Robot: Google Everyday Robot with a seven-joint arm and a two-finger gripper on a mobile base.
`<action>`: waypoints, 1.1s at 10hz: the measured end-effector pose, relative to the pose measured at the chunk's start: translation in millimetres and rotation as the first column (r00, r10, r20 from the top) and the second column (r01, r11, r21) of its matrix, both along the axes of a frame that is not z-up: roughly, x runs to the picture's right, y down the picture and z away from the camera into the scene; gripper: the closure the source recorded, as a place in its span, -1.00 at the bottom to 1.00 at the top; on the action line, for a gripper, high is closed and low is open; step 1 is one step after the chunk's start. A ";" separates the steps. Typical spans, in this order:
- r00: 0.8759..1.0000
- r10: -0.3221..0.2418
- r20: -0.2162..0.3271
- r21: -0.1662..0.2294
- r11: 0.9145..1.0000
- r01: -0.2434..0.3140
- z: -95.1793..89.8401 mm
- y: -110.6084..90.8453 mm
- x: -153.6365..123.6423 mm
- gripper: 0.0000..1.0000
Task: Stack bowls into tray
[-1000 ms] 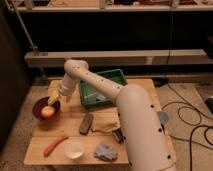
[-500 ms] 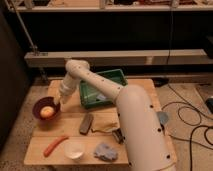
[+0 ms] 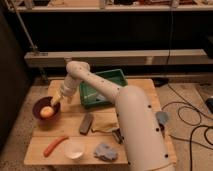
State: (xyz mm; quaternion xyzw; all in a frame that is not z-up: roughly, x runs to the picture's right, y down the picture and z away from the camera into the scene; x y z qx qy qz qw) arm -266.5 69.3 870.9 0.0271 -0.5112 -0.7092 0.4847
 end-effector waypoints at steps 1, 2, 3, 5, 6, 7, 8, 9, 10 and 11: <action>1.000 -0.004 0.000 -0.005 1.000 0.004 2.4 3.0 -0.6 -0.38; 1.000 -0.008 0.001 -0.009 1.000 0.008 4.1 5.6 -2.2 -0.38; 1.000 -0.011 0.001 -0.012 1.000 0.011 5.1 7.4 -3.1 -0.38; 1.000 -0.016 -0.003 -0.020 1.000 0.016 9.3 11.5 -3.9 -0.38; 1.000 -0.017 -0.005 -0.023 1.000 0.017 10.9 12.5 -2.6 -0.38; 1.000 -0.019 -0.007 -0.024 1.000 0.018 12.6 13.5 -3.7 -0.38; 1.000 -0.020 -0.010 -0.026 0.999 0.020 13.8 14.4 -3.8 -0.38; 1.000 -0.024 -0.016 -0.031 0.999 0.023 15.4 17.0 -2.9 -0.38; 1.000 -0.018 -0.018 -0.032 0.999 0.018 15.5 16.5 -4.1 -0.38; 1.000 -0.010 -0.022 -0.032 0.999 0.010 16.6 15.7 -1.4 -0.38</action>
